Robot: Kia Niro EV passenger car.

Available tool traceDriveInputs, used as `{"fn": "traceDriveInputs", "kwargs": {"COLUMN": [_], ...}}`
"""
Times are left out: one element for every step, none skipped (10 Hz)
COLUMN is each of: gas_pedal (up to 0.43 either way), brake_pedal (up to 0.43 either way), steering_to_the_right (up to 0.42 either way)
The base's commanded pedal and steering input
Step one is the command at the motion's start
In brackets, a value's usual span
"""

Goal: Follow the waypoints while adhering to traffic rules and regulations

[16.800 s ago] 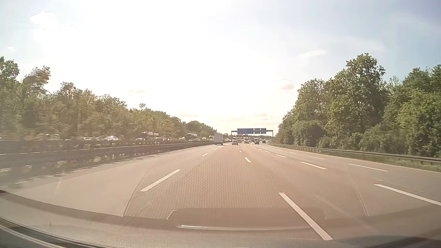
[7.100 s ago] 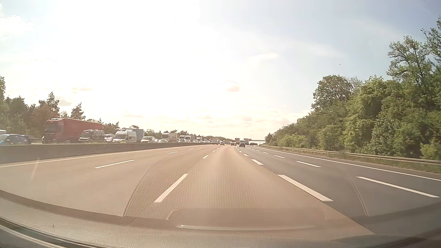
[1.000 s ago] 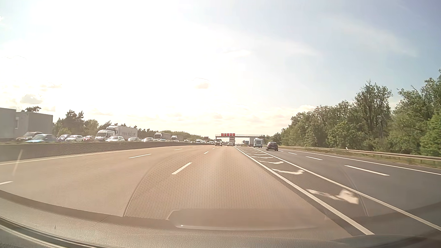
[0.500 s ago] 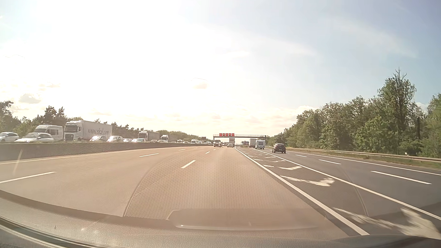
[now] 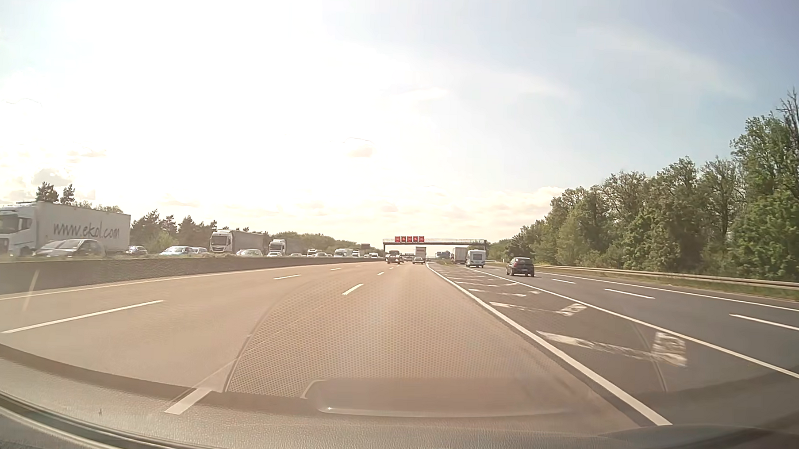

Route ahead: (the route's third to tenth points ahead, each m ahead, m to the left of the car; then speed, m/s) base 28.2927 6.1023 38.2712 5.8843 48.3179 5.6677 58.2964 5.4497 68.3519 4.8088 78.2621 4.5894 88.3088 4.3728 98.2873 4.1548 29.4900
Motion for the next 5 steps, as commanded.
{"fn": "traceDriveInputs", "kwargs": {"gas_pedal": [0.0,0.0,0.0,0.0,0.0], "brake_pedal": [0.134,0.159,0.171,0.177,0.177], "steering_to_the_right": [0.002,0.001,0.001,0.002,0.004]}}
